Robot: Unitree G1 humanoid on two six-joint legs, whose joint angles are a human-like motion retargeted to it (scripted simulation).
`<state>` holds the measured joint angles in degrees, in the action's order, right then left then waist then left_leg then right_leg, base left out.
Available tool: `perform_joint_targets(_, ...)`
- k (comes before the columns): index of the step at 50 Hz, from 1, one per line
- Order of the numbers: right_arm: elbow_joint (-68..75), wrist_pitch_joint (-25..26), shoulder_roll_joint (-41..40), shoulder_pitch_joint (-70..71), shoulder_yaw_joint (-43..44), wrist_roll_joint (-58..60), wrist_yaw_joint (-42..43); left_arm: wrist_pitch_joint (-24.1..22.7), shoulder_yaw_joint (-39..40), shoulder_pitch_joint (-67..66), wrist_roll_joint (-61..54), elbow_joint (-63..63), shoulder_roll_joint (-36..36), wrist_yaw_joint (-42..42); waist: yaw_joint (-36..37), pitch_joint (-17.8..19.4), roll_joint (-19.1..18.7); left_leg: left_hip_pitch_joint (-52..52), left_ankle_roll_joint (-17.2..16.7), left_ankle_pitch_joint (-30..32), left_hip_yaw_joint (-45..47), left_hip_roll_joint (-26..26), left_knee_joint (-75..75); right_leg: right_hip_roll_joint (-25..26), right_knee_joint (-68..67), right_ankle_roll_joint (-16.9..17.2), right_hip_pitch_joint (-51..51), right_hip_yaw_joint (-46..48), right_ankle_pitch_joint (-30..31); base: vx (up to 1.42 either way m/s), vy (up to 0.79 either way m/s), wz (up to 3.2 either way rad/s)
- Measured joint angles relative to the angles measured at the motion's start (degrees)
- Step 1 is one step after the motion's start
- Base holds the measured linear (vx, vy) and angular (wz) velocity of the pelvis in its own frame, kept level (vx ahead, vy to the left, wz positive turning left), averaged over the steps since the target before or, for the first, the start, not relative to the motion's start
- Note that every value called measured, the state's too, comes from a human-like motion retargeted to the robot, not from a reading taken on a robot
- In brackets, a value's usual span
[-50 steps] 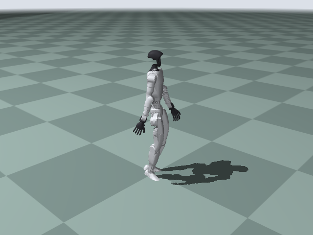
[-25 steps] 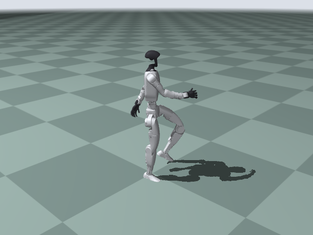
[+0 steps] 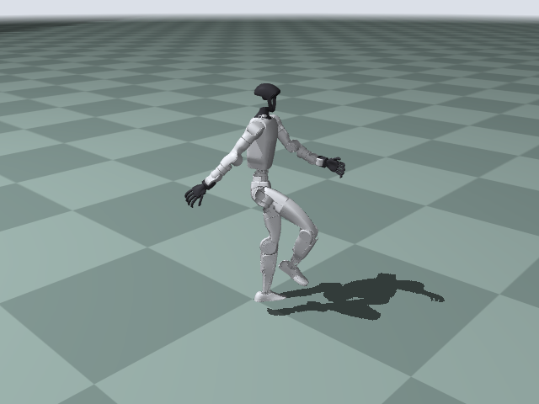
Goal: Upper body actions
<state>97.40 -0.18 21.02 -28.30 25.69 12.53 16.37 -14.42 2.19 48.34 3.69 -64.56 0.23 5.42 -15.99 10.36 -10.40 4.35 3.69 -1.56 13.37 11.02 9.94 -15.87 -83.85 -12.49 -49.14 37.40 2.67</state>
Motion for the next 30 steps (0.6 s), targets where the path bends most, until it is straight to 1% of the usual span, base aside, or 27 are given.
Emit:
perform_joint_targets(2,0.0,-3.6,-1.6,-1.3,1.6,-4.5,0.4,0.5,-2.2,-2.6,2.6,-0.4,0.2,-1.1,3.0,-2.2,3.5,-2.0,1.0,-0.9,2.4,-3.6,-1.2,1.4,5.1,2.1,8.1,-1.8,1.5,0.05,-0.09,-0.48)
perform_joint_targets(3,0.0,-4.0,-1.8,-1.4,1.8,-5.1,0.3,0.7,-2.6,-3.6,2.9,-1.0,0.2,-1.6,3.9,-3.9,4.1,-1.6,1.4,-1.3,2.9,-5.0,-1.8,2.0,9.2,2.1,12.9,-0.9,2.1,0.02,-0.05,-0.76)
perform_joint_targets(5,0.0,-3.1,-2.8,0.7,-1.7,-7.8,-1.3,0.5,-4.9,-8.6,3.9,-3.5,1.4,-4.5,7.8,-5.0,6.5,-4.5,1.6,-4.0,7.0,-6.4,-1.5,8.1,22.6,4.1,24.3,-4.3,6.3,0.01,-0.01,-1.30)
perform_joint_targets(7,0.0,-0.3,-4.0,4.0,-6.6,-5.2,-3.6,0.2,-4.5,-16.0,5.3,-6.5,2.5,-4.7,9.7,-7.5,8.1,-5.4,0.9,-6.0,9.4,-7.4,-0.5,14.4,39.3,6.3,34.4,-11.4,10.2,0.16,-0.05,-1.22)
perform_joint_targets(8,0.0,1.5,-4.4,6.4,-9.4,-2.9,-5.3,-0.1,-3.2,-20.8,6.8,-8.4,2.9,-4.2,11.0,-8.9,9.3,-5.9,0.6,-6.9,11.3,-8.6,0.2,16.6,47.8,6.9,39.6,-15.7,11.7,0.26,-0.05,-1.12)
perform_joint_targets(9,0.0,3.0,-5.1,9.0,-11.5,-0.2,-7.3,-0.2,-2.3,-25.6,8.3,-11.0,2.9,-4.1,12.2,-10.0,10.0,-5.9,0.3,-7.8,12.4,-9.4,1.7,17.9,56.0,7.9,45.2,-18.4,7.1,0.26,-0.05,-0.93)
perform_joint_targets(10,0.0,4.2,-5.7,11.8,-13.4,2.7,-9.6,-0.2,-1.6,-30.4,9.8,-14.1,2.8,-4.3,13.3,-10.9,10.3,-5.8,-0.1,-8.7,13.1,-10.0,3.5,18.9,63.9,9.3,51.0,-20.2,-0.7,0.18,-0.03,-0.04)
perform_joint_targets(11,0.0,4.4,-6.7,14.7,-15.6,5.1,-12.2,0.2,-0.1,-34.7,11.1,-18.9,2.7,-5.8,12.6,-11.8,10.3,-4.5,-0.8,-7.6,11.9,-9.7,7.5,17.0,69.2,8.6,55.3,-11.9,-8.9,0.11,0.00,0.37)
perform_joint_targets(12,0.0,4.4,-7.8,18.1,-18.0,7.0,-14.4,0.8,1.6,-38.5,11.4,-24.0,2.8,-7.7,12.6,-13.1,10.6,-2.1,-1.6,-5.0,11.8,-8.9,13.5,15.4,73.9,7.5,57.9,-6.0,-13.5,0.00,0.00,0.00)
perform_joint_targets(13,0.0,4.0,-9.4,22.4,-21.0,7.8,-15.7,1.5,3.8,-41.1,9.7,-29.6,3.3,-10.1,14.0,-14.9,11.6,2.4,-2.7,0.3,13.8,-7.0,23.4,14.3,77.3,5.6,56.9,-4.7,-11.0,-0.17,-0.04,-0.92)
perform_joint_targets(14,-0.6,4.0,-11.3,28.2,-23.3,6.8,-17.8,2.9,5.9,-44.0,6.0,-32.0,3.8,-12.4,16.7,-15.0,11.0,9.4,-1.6,3.6,14.2,-1.9,35.3,15.3,78.3,5.7,54.6,-11.9,-9.6,-0.37,-0.12,-1.81)
perform_joint_targets(15,-1.5,4.0,-13.3,34.7,-25.2,5.0,-20.3,4.6,7.9,-47.0,1.2,-32.8,4.3,-14.6,20.1,-14.3,9.7,17.7,0.6,5.8,13.6,4.9,48.1,17.3,78.0,6.9,51.6,-23.3,-8.7,-0.51,-0.20,-1.68)
perform_joint_targets(16,-6.2,3.9,-15.1,40.2,-25.9,3.4,-24.5,3.6,12.4,-50.6,-3.2,-32.8,3.8,-16.9,21.7,-11.0,9.7,24.4,0.6,4.1,9.1,4.8,58.1,16.2,78.6,7.5,51.9,-21.9,-7.2,-0.56,-0.25,-1.52)
perform_joint_targets(17,-11.3,3.7,-17.1,45.5,-26.6,2.2,-28.7,2.1,16.6,-53.6,-7.6,-32.8,3.5,-18.1,23.9,-7.6,9.6,30.4,0.8,2.3,6.0,6.8,67.9,15.7,79.0,7.6,52.4,-20.8,-5.9,-0.60,-0.27,-1.59)
perform_joint_targets(18,-16.9,3.0,-19.4,50.4,-27.3,1.9,-32.7,-0.2,20.2,-55.7,-12.0,-32.8,3.8,-17.3,27.5,-3.9,9.3,35.1,1.6,0.1,5.9,13.2,77.1,16.5,79.2,6.8,53.4,-20.2,-5.3,-0.67,-0.33,-1.86)
perform_joint_targets(19,-21.7,1.9,-21.0,55.8,-27.8,2.8,-36.0,-1.1,23.8,-57.3,-14.6,-32.8,4.4,-15.4,30.0,-0.1,9.7,38.7,3.9,-2.4,6.4,17.5,84.2,16.0,78.8,6.5,54.2,-20.7,-5.1,-0.73,-0.40,-1.80)
perform_joint_targets(20,-26.2,0.6,-22.3,61.4,-28.3,4.2,-38.9,-1.3,27.3,-58.7,-16.4,-32.8,5.3,-12.8,31.9,3.8,10.5,41.9,7.0,-5.1,7.3,20.7,90.2,14.9,78.2,6.5,54.9,-21.6,-5.0,-0.63,-0.43,-1.29)
perform_joint_targets(22,-33.4,-3.6,-22.5,71.5,-29.8,5.6,-41.1,2.9,32.3,-62.4,-13.2,-32.8,8.0,-8.3,35.2,8.8,13.5,47.9,10.8,-8.8,10.2,19.9,95.9,12.9,78.1,6.0,55.3,-25.1,-4.6,-0.25,-0.38,-0.97)
perform_joint_targets(23,-37.0,-5.5,-21.6,74.6,-30.6,5.1,-41.3,5.3,32.5,-65.3,-10.7,-32.8,9.6,-7.5,37.3,9.6,15.0,50.3,11.0,-9.9,11.9,19.2,97.3,11.6,78.3,5.7,55.5,-25.8,-4.3,0.17,-0.23,-0.59)
perform_joint_targets(25,-43.7,-9.4,-18.9,78.4,-31.2,3.9,-40.0,9.3,30.1,-70.5,-7.6,-32.8,13.1,-9.8,40.5,9.7,17.0,54.1,11.0,-10.0,15.7,16.8,96.9,8.8,78.5,6.1,55.4,-24.4,-3.9,0.36,0.03,0.09)
perform_joint_targets(26,-46.5,-11.3,-17.7,77.9,-30.8,3.7,-38.6,9.9,28.9,-73.2,-7.3,-32.8,14.9,-12.1,41.8,8.0,17.9,54.7,10.9,-9.3,17.9,15.6,95.3,7.1,78.1,7.0,54.7,-24.2,-3.7,0.51,0.27,0.60)
perform_joint_targets(27,-49.1,-13.0,-16.7,77.2,-30.3,3.6,-37.0,10.1,28.2,-75.5,-7.3,-32.8,16.4,-14.2,42.9,6.3,18.6,55.0,10.6,-8.7,19.5,14.7,93.6,5.9,78.0,7.7,54.1,-24.0,-3.5,0.59,0.31,0.68)
perform_joint_targets(28,-51.1,-14.5,-16.1,76.6,-30.0,3.7,-35.5,9.1,28.3,-76.8,-7.9,-32.8,17.2,-15.8,43.3,4.3,19.1,54.8,10.1,-8.4,20.2,14.5,92.1,5.7,78.1,8.2,53.6,-23.6,-3.2,0.42,0.19,0.64)
perform_joint_targets(30,-54.8,-16.6,-15.6,76.5,-31.1,3.0,-33.4,6.8,30.5,-76.3,-9.8,-32.8,16.6,-17.0,41.5,2.2,18.8,52.7,9.8,-8.1,20.2,15.3,89.9,6.6,79.2,8.9,53.6,-21.7,-2.5,0.10,0.05,0.66)
